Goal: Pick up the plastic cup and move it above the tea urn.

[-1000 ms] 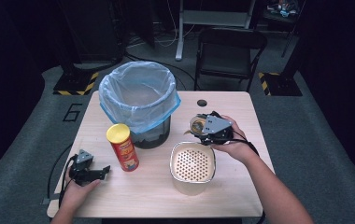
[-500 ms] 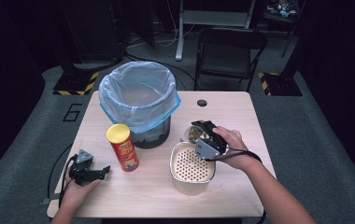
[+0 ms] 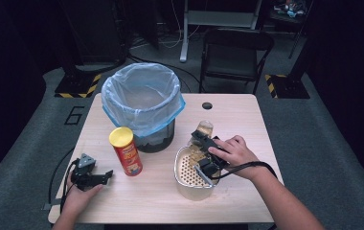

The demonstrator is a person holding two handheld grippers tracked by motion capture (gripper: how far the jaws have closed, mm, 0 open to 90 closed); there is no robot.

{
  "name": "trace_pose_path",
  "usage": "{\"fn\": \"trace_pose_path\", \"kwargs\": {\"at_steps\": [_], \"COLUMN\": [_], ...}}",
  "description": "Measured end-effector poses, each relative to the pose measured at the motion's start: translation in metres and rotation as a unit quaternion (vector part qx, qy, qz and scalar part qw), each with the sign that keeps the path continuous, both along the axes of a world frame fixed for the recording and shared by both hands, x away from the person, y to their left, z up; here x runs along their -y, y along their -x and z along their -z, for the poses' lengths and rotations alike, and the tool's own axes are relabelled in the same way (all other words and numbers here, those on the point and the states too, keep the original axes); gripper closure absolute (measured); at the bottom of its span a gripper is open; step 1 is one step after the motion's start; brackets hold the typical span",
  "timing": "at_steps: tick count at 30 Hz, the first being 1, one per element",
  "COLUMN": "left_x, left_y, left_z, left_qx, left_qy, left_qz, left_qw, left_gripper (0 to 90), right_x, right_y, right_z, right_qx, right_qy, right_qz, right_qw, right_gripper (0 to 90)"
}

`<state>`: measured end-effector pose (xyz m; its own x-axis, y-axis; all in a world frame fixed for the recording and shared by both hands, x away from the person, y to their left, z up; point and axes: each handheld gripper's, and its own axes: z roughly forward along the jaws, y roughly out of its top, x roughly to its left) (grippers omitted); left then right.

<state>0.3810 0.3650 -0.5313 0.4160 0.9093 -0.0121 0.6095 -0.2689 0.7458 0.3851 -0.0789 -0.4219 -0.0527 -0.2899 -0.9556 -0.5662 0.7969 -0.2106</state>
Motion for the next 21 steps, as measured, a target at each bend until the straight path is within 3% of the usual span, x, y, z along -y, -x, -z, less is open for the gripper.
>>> {"fn": "trace_pose_path", "kwargs": {"at_steps": [1, 5, 10, 17, 21], "left_x": [0.0003, 0.0002, 0.0001, 0.0, 0.0001], "left_y": [0.0003, 0.0001, 0.0001, 0.0, 0.0001], "left_z": [0.0, 0.0, 0.0, 0.0, 0.0], "left_qx": [-0.002, -0.001, -0.001, 0.0, 0.0], "left_qy": [0.002, 0.001, 0.001, 0.0, 0.001], "left_qz": [-0.001, -0.001, 0.0, 0.0, 0.0], "left_qw": [1.0, 1.0, 1.0, 1.0, 1.0], "left_gripper": [11.9, 11.9, 11.9, 11.9, 11.9], "right_x": [-0.0005, -0.0014, -0.002, -0.0025, -0.0024], "right_y": [0.0038, 0.0065, 0.0086, 0.011, 0.0117], "right_z": [0.0025, 0.0047, 0.0024, -0.0005, -0.002], "right_qx": [0.032, 0.073, 0.065, 0.074, 0.073], "right_qy": [0.022, 0.057, 0.058, 0.065, 0.054], "right_qz": [-0.006, -0.01, -0.011, -0.018, -0.02], "right_qw": [0.9992, 0.9957, 0.9961, 0.995, 0.9957], "right_gripper": [35.6, 35.5, 35.3, 35.2, 35.2]}}
